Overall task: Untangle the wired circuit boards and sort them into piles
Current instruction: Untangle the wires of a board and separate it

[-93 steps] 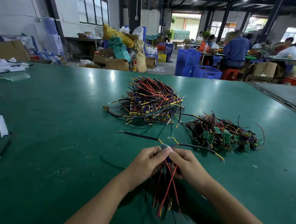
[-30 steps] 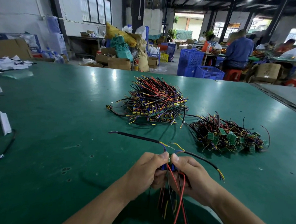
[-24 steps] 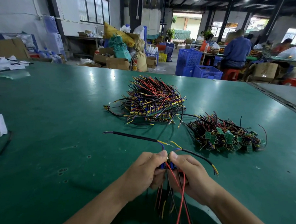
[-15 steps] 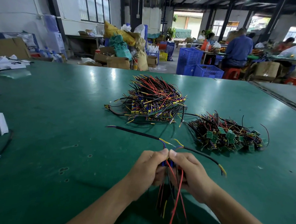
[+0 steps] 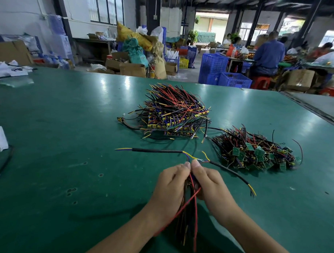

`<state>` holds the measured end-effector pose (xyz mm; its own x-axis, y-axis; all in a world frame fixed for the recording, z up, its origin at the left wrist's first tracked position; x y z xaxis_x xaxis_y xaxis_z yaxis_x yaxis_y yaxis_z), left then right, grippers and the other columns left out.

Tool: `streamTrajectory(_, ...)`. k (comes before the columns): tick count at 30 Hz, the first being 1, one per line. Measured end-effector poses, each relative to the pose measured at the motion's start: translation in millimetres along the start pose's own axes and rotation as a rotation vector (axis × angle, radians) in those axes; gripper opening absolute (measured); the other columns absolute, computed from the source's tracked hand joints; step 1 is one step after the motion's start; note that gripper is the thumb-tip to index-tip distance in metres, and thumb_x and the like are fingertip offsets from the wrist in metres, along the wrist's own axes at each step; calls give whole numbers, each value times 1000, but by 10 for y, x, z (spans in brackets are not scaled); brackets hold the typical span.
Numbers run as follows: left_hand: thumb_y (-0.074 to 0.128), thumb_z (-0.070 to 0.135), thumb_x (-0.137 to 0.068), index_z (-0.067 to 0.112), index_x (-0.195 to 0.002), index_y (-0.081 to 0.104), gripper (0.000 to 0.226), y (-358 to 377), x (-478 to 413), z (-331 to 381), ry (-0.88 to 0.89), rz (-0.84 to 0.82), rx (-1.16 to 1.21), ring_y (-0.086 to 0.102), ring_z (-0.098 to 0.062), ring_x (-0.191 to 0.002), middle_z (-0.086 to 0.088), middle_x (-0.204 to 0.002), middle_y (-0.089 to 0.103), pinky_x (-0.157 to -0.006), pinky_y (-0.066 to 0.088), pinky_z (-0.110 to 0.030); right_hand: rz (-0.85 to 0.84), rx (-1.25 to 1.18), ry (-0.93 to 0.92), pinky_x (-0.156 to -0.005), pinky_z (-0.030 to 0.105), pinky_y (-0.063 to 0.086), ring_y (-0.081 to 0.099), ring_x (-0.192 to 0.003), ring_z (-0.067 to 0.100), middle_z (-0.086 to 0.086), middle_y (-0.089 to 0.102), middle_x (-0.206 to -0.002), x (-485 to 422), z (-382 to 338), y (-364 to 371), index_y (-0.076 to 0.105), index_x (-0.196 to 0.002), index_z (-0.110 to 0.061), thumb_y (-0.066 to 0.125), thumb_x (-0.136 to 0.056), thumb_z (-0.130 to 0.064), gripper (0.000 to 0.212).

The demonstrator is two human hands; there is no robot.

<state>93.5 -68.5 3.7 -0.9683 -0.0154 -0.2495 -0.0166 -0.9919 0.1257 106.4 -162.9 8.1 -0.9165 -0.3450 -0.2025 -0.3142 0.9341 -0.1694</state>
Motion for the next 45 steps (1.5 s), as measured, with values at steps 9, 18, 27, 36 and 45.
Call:
streamTrajectory(9,42,50,-84,20,-56,43,41,-8,3,76,47,76,-38,32,-17,-57,2,-56,37,-57,29,-44,-25,-143,69,-51,27,26,28,-57,20,7,32,-60,23,9,13,43,-67,8,49,-83,-59,69)
streamTrajectory(18,47,54,-79,-7,-64,35,64,-45,65,79,20,52,73,31,-29,-68,-11,-69,36,-63,34,-58,-124,-348,146,-47,17,31,33,-47,10,0,37,-51,66,83,88,54,-72,4,59,-81,-58,63)
streamTrajectory(27,43,51,-91,23,-68,45,36,-86,-20,194,253,-57,-457,39,-2,-57,14,-59,43,-58,35,-25,15,210,-108,-56,15,32,39,-51,1,-16,46,-53,-48,-41,-191,56,-58,-34,40,-93,-53,43)
streamTrajectory(36,46,48,-92,21,-65,46,39,-20,26,175,234,-148,-397,31,-3,-54,15,-56,36,-51,28,-21,-32,-59,35,-52,15,33,33,-51,1,-14,39,-53,15,39,-128,54,-55,-26,41,-91,-45,43)
streamTrajectory(45,47,59,-92,16,-63,44,52,-131,-72,32,-69,33,-91,36,-6,-51,6,-55,39,-50,34,-20,11,66,55,-40,20,29,34,-38,15,0,39,-45,-28,37,-194,47,-55,-16,38,-94,-62,61)
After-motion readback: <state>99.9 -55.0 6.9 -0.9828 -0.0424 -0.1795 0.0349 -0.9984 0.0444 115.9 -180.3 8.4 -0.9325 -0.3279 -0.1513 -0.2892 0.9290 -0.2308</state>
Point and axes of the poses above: each hand's wrist, its own x-axis away from the middle knuckle, its own y-axis out of the palm, z = x × y, the point moved 6 cm from there along -x, towards the middle knuckle
